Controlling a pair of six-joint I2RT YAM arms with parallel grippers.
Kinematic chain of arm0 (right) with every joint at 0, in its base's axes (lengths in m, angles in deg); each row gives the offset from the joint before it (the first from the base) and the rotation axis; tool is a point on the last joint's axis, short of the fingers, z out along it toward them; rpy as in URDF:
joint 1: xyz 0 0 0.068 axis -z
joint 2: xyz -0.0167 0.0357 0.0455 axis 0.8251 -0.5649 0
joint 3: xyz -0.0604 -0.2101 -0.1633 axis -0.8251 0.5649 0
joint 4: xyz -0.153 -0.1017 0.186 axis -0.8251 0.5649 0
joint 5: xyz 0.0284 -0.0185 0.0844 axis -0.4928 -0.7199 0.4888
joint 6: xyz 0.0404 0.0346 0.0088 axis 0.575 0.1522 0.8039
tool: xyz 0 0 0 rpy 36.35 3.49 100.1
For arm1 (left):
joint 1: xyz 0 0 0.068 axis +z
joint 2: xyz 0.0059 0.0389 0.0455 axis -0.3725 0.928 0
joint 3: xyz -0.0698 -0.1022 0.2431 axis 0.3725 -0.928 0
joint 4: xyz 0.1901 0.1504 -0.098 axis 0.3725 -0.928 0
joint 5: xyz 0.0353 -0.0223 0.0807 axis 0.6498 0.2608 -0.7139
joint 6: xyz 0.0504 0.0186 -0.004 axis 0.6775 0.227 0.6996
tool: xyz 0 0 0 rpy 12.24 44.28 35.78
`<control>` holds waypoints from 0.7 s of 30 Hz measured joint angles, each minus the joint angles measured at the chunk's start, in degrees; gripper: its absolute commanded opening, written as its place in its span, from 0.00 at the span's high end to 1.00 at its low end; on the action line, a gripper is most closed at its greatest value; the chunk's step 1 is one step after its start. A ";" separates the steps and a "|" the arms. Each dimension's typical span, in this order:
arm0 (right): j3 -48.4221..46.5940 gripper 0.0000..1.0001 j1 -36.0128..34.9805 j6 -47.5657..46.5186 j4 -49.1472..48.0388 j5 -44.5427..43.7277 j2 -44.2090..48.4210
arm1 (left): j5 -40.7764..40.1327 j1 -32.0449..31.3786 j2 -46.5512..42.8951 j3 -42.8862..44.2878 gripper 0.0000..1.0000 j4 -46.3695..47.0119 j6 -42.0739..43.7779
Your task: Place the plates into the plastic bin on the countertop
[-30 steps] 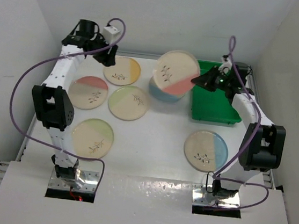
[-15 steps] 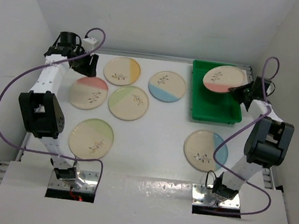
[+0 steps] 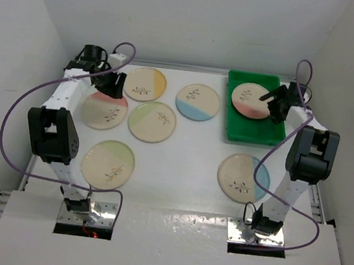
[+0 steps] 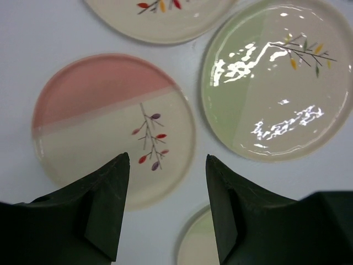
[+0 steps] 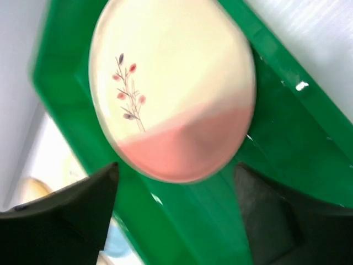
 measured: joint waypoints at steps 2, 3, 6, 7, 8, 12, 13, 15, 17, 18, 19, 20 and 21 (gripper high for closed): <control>-0.31 0.11 -1.01 -3.19 2.86 -2.01 0.98 | -0.04 -2.45 0.00 -0.33 0.40 0.00 0.83; -0.31 0.11 -1.66 -5.09 4.81 -3.37 1.88 | 0.00 -3.67 -0.02 -0.33 0.40 0.02 1.14; -0.17 0.11 -3.85 -11.15 9.75 -7.65 6.27 | 0.22 -7.58 0.00 -0.33 0.40 0.09 2.14; 0.61 0.11 -4.98 -13.46 9.99 -8.96 8.39 | 0.20 -8.94 0.28 -0.28 0.40 0.09 1.95; 1.70 0.12 -5.84 -15.32 10.47 -10.34 10.97 | -0.11 -9.90 0.74 -0.26 0.40 0.33 1.60; 6.97 0.12 -11.91 -23.02 10.51 -14.53 22.01 | -3.98 -13.07 7.58 0.85 0.45 1.42 -1.79; 7.98 0.12 -13.88 -24.65 10.19 -14.93 24.04 | -5.73 -13.33 9.84 1.33 0.45 2.10 -3.17; 9.40 0.12 -17.49 -27.21 9.55 -15.17 26.56 | -7.78 -13.40 15.08 2.84 0.45 2.69 -4.70; 10.25 0.12 -20.46 -28.96 9.53 -14.27 27.65 | -9.90 -13.38 19.12 4.52 0.45 3.74 -6.01; 10.47 0.12 -21.35 -29.51 9.55 -13.68 27.74 | -11.04 -13.38 20.68 5.16 0.45 4.28 -6.69; 10.64 0.12 -21.94 -29.99 9.62 -13.14 27.74 | -11.98 -13.38 21.62 5.55 0.46 4.74 -7.17; 10.93 0.12 -22.40 -30.32 9.79 -11.91 27.71 | -13.00 -13.38 22.49 6.12 0.46 5.27 -7.89; 11.04 0.12 -22.56 -30.45 9.97 -11.30 27.71 | -13.35 -13.38 22.80 6.49 0.48 5.49 -8.22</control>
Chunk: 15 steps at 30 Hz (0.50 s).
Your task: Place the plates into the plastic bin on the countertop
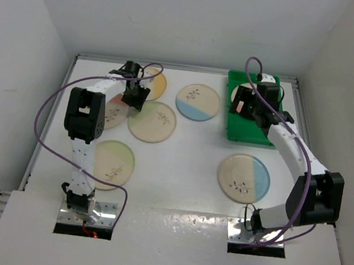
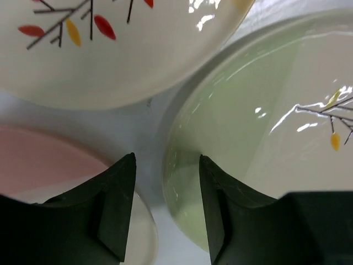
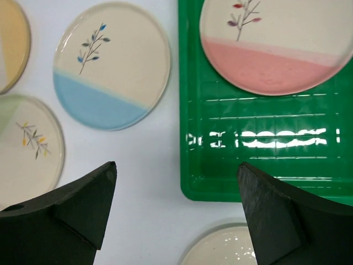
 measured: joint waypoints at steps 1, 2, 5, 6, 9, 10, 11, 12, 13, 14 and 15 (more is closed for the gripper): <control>0.09 0.12 -0.46 -0.09 0.11 0.79 0.00 | 0.00 0.00 0.26 0.39 0.49 0.48 -0.24; 0.20 0.12 -0.70 -0.22 0.22 1.64 0.00 | 0.52 0.00 0.35 0.55 0.52 1.09 -0.46; 0.42 0.12 -2.21 -0.96 0.68 3.30 0.00 | 3.21 0.00 0.37 0.15 0.65 1.60 -1.40; 0.52 0.12 -2.91 -1.29 0.85 3.87 0.00 | 4.00 0.00 0.37 -0.61 0.69 2.14 -1.27; 0.76 0.12 -4.22 -2.01 1.29 6.93 -0.24 | 6.91 0.48 0.15 -2.27 0.84 3.98 -1.66; 0.76 0.12 -4.50 -2.27 1.22 8.28 -0.57 | 7.69 0.70 0.11 -2.45 0.89 4.33 -1.64; 0.68 0.12 -4.63 -2.54 1.22 10.49 -1.20 | 8.57 0.87 0.11 -2.51 1.00 4.55 -1.60; 0.42 0.12 -4.76 -2.97 1.51 12.81 -2.14 | 9.70 0.98 0.11 -2.64 1.00 4.70 -1.60; -0.04 0.11 -4.92 -3.34 1.90 14.67 -3.45 | 10.75 1.05 0.09 -2.69 1.00 4.74 -1.27; -1.07 0.11 -5.20 -3.89 2.71 16.81 -5.16 | 11.87 1.05 0.09 -2.71 1.00 4.79 -0.98; -2.21 0.11 -5.53 -4.70 3.41 19.41 -7.19 | 12.85 1.03 0.09 -2.73 1.00 4.74 -0.61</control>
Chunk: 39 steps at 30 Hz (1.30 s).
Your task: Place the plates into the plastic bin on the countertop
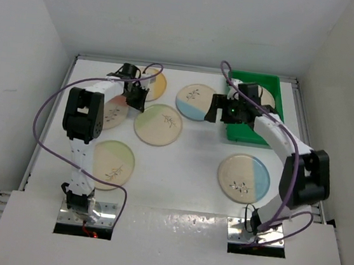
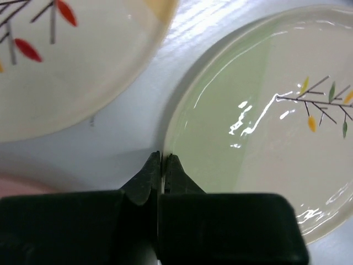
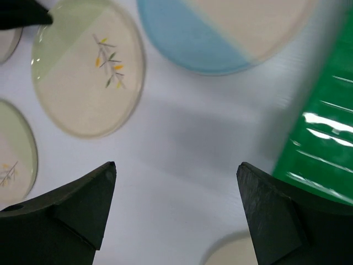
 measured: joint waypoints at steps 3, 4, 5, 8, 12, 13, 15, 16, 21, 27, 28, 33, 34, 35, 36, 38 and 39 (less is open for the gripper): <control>-2.89 0.11 -1.70 -0.94 -0.13 4.98 -7.15 | 2.01 -0.59 -0.44 -0.44 1.00 -0.74 2.32; -3.23 0.11 -2.34 -0.96 -0.46 6.99 -9.40 | 2.27 -1.03 -0.98 -0.94 1.00 -1.25 3.63; -3.28 0.11 -2.80 -0.87 -0.68 8.90 -11.80 | 2.45 -1.51 -1.73 -1.51 1.00 -1.90 4.74; -3.52 0.11 -3.82 0.04 -1.90 13.31 -17.68 | 3.06 -3.30 -5.31 -3.69 1.00 -3.87 8.24; -3.67 0.12 -3.80 2.34 -5.84 17.40 -23.74 | 5.07 -5.44 -12.02 -5.57 1.00 -5.07 11.08; -3.85 0.12 -3.80 3.26 -7.10 18.71 -25.07 | 5.60 -5.84 -13.42 -5.68 1.00 -5.11 11.39; -4.76 0.15 -3.76 5.22 -10.27 22.01 -26.84 | 6.54 -6.34 -15.13 -5.79 1.00 -5.05 11.63; -5.07 0.23 -3.82 6.21 -11.89 22.75 -27.63 | 6.86 -6.43 -15.52 -5.86 1.00 -4.94 11.63; -5.38 0.62 -4.55 10.99 -20.02 27.71 -32.13 | 6.38 -6.47 -15.10 -7.72 1.00 -3.28 11.61; -0.02 1.00 -4.07 15.93 -28.09 35.26 -32.74 | 3.93 -5.84 -11.69 -7.98 1.00 -1.95 12.04; 1.07 1.00 -4.04 16.96 -29.16 35.28 -32.20 | 3.80 -5.84 -11.32 -7.98 1.00 -1.99 12.02; 3.93 1.00 -3.28 19.21 -28.48 34.25 -25.33 | 5.18 -5.62 -11.26 -6.56 0.47 -2.56 11.82; 3.93 1.00 -2.82 19.76 -28.02 33.38 -23.56 | 5.46 -5.38 -11.43 -5.73 0.38 -2.84 11.87; 3.93 1.00 -1.90 20.31 -27.71 32.54 -21.57 | 5.88 -4.90 -11.72 -4.63 0.36 -3.28 11.76; 3.93 1.00 -0.70 21.24 -27.78 31.87 -19.71 | 6.14 -4.24 -12.17 -3.50 0.36 -3.72 11.58; 4.11 1.00 2.64 24.30 -29.18 31.56 -16.65 | 6.51 -2.64 -13.29 -1.07 0.35 -4.96 12.04; 4.37 1.00 4.70 26.51 -31.08 31.58 -15.54 | 6.51 -1.64 -13.99 -0.02 0.35 -5.42 12.55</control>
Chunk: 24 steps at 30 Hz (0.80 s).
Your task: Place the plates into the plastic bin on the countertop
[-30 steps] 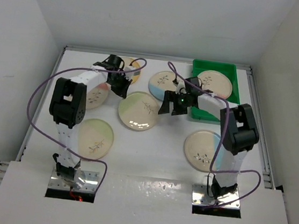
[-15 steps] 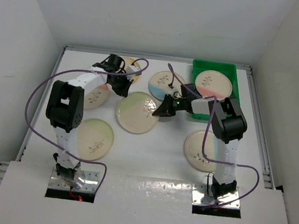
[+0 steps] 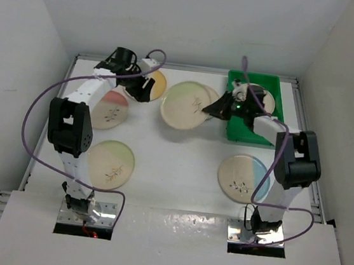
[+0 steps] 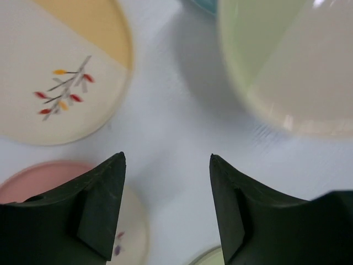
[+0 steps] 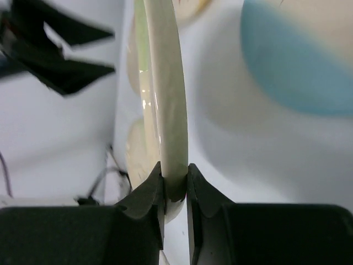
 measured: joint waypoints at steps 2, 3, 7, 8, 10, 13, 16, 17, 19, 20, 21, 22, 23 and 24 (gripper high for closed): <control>0.72 1.00 4.74 4.33 -4.42 -0.17 1.73 | -0.22 1.27 -1.53 1.18 0.36 -1.03 0.94; 1.68 1.00 7.61 7.15 -7.67 -0.87 2.47 | -0.72 1.90 -2.38 1.42 0.36 -1.40 1.64; 6.67 1.00 18.03 16.24 -17.99 -7.26 3.78 | -2.32 2.51 -4.35 1.33 0.36 -3.10 3.48; 8.33 1.00 20.15 18.43 -20.57 -9.33 3.76 | -2.47 2.40 -4.48 1.22 0.36 -3.34 3.72; 12.09 1.00 23.78 22.45 -24.92 -14.23 3.67 | -2.69 2.38 -4.66 0.61 0.38 -3.76 4.24; 15.37 1.00 26.91 27.12 -28.85 -20.24 2.43 | -2.95 2.34 -4.68 -0.55 0.38 -4.48 4.70; 15.89 1.00 28.06 29.35 -30.18 -23.63 0.37 | -3.52 2.34 -5.03 -2.43 0.38 -4.72 5.31; 15.85 1.00 28.20 29.49 -30.32 -24.24 -0.35 | -3.76 2.34 -5.11 -3.08 0.38 -4.96 5.62; 15.37 1.00 28.24 29.38 -29.55 -24.92 -1.81 | -4.48 2.34 -5.46 -4.39 0.38 -5.11 6.27; 14.95 1.00 28.22 29.16 -28.70 -24.98 -2.36 | -4.70 2.34 -5.73 -5.29 0.38 -5.22 6.40; 14.38 1.00 28.17 28.79 -27.74 -24.98 -3.06 | -4.94 2.34 -5.95 -5.99 0.38 -5.27 6.58; 13.88 1.00 28.13 28.39 -27.02 -24.98 -3.76 | -5.22 2.32 -6.16 -6.62 0.38 -5.51 6.64; 13.57 1.00 28.02 28.15 -26.38 -24.98 -4.39 | -5.44 2.32 -6.29 -7.15 0.38 -5.68 6.78; 13.35 0.98 27.93 28.02 -26.12 -24.96 -4.87 | -5.60 2.25 -6.34 -7.41 0.38 -5.86 6.84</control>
